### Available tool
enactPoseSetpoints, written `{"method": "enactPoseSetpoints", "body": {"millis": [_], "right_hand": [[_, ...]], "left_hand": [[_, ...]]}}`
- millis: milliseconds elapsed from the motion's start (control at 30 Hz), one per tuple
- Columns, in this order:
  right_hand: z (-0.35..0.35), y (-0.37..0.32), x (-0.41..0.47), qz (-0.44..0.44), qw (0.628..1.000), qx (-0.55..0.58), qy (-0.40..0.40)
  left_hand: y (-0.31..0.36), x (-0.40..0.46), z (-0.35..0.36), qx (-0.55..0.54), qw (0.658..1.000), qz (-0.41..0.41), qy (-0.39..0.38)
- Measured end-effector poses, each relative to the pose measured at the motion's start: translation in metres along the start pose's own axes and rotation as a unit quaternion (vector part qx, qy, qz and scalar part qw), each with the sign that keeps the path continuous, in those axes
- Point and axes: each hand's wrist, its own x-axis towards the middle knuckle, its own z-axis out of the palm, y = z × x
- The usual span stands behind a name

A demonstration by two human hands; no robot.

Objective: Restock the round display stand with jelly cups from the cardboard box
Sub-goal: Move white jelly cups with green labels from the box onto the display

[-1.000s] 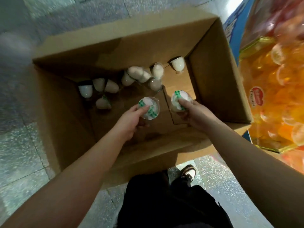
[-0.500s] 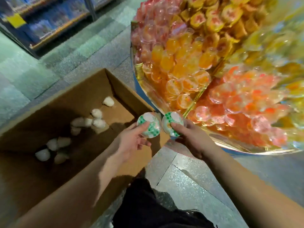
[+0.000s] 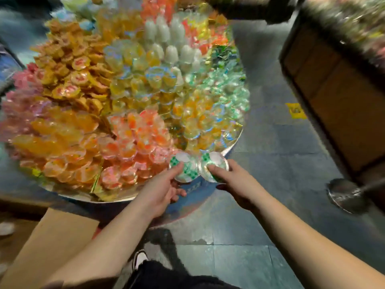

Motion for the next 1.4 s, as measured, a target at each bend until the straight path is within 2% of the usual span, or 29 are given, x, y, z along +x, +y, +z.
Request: {"method": "enactPoseSetpoints", "body": {"millis": [233,400,533,667,933,1100,1233,1333,1400], "right_hand": [[-0.119,-0.021,-0.006,-0.024,0.994,0.059,0.089],[-0.179,-0.029,0.023,-0.018,0.984,0.11,0.139],[-0.219,-0.042,0.063,-0.006,0.976,0.147,0.159],[-0.259,-0.059,0.122,0.013,0.979,0.13,0.155],[-0.306,-0.108,0.245,0.068,0.988,0.074,0.114],[-0.316,-0.117,0.305,0.085,0.989,0.09,0.082],[-0.317,-0.124,0.355,0.111,0.987,0.111,0.038],[-0.314,-0.124,0.392,0.138,0.985,0.101,0.015],[-0.312,-0.125,0.42,0.149,0.985,0.088,0.005]], "left_hand": [[0.028,0.05,0.123,0.064,0.994,-0.003,-0.091],[0.04,0.101,0.184,0.082,0.989,0.005,-0.124],[0.052,0.15,0.224,0.074,0.989,0.012,-0.127],[0.07,0.203,0.26,0.052,0.992,0.016,-0.117],[0.125,0.296,0.296,-0.02,0.998,-0.021,-0.057],[0.149,0.326,0.305,-0.094,0.994,-0.048,-0.017],[0.153,0.356,0.302,-0.153,0.985,-0.058,0.054],[0.153,0.377,0.299,-0.164,0.982,-0.048,0.08],[0.151,0.396,0.298,-0.181,0.973,-0.073,0.126]]}}
